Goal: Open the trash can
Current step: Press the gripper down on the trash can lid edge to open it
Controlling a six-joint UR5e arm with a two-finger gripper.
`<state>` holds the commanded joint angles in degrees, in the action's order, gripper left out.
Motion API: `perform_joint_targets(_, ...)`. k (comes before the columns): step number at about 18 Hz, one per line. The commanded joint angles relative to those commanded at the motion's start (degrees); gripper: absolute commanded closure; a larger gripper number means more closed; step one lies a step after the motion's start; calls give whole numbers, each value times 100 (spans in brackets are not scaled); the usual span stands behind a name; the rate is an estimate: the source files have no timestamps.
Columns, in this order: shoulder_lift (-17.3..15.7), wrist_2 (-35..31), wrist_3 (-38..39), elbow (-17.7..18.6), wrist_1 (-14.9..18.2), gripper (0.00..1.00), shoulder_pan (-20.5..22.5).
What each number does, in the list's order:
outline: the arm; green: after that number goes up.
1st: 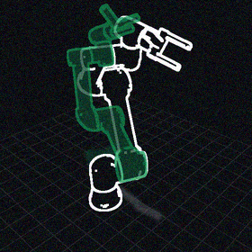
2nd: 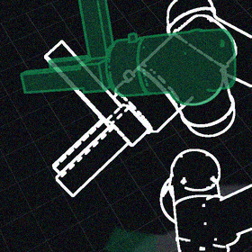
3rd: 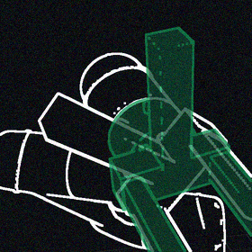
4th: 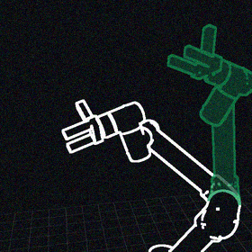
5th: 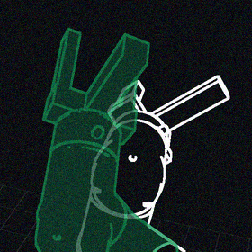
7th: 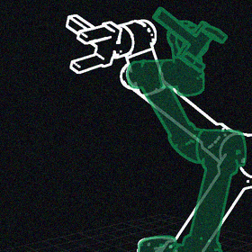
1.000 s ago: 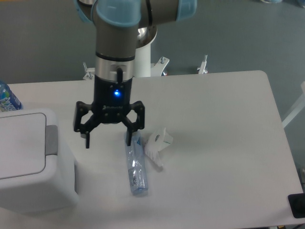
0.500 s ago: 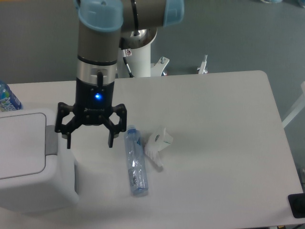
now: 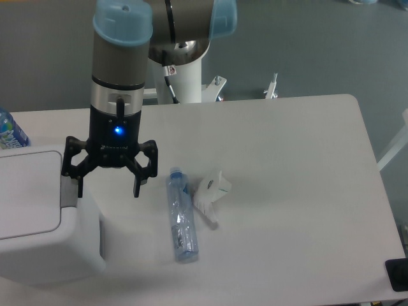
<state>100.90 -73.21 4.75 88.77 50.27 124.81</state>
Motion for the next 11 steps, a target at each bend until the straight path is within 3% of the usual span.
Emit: perform_joint_targets(11,-26,-9,-26,150,-9,0,-62)
